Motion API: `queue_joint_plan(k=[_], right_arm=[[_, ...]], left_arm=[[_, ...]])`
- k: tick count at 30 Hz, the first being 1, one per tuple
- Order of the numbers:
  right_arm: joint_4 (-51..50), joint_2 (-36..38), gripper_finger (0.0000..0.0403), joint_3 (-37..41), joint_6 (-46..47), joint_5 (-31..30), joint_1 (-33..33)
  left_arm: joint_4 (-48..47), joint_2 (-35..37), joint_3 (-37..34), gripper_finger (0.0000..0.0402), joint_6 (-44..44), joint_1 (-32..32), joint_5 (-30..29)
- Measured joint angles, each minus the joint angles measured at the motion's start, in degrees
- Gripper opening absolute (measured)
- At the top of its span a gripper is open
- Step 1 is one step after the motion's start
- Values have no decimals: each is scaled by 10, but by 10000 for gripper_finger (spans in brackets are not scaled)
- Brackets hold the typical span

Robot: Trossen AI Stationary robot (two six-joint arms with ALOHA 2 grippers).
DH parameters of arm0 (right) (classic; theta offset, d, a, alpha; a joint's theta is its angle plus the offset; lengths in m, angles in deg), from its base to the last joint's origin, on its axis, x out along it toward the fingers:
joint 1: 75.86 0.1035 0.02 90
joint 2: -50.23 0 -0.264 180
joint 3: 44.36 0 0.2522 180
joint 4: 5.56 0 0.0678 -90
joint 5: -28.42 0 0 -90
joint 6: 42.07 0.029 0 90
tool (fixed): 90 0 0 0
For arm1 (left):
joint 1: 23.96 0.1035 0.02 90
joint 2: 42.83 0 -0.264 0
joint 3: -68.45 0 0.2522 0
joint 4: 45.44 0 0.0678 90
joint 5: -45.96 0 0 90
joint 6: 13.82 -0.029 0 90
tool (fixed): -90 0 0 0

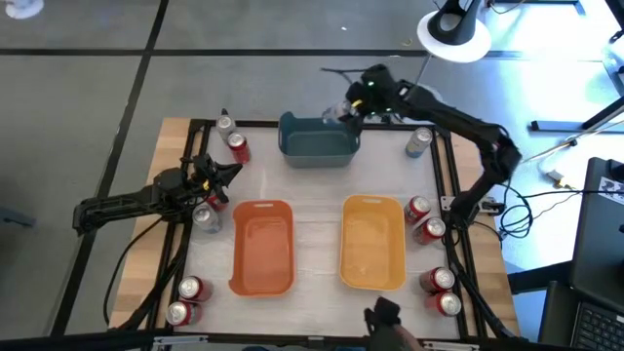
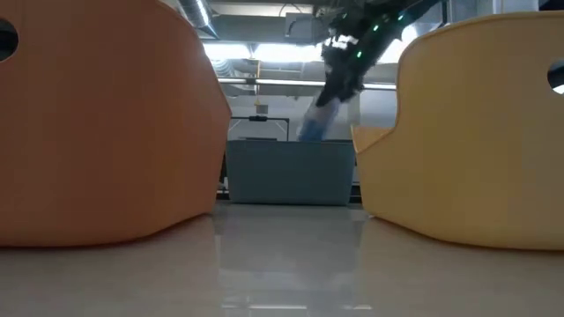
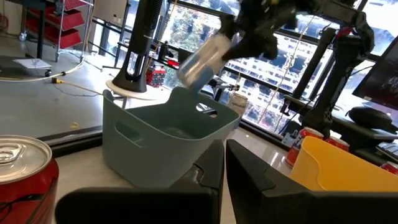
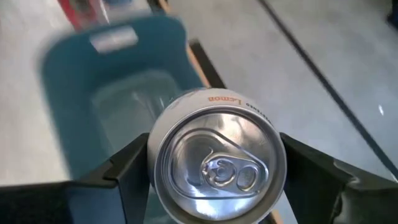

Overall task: Sort soda cans
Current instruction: Put the top right blue-white soda can into the green bin

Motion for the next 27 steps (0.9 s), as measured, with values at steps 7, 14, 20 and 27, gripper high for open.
queue_joint_plan(k=[7, 14, 20, 27], right_arm=[[-46, -69, 276, -13, 24, -36, -1], [-54, -109, 276, -13, 43, -36, 0], [-67, -129, 285, -14, 43, -37, -1], [-61, -130, 296, -14, 43, -37, 0]], left_arm=[[0, 0, 0, 11, 2, 0, 0], [1, 0, 0, 11, 3, 0, 0], [1, 0, 0, 11, 3, 0, 0], [1, 0, 0, 11, 2, 0, 0]])
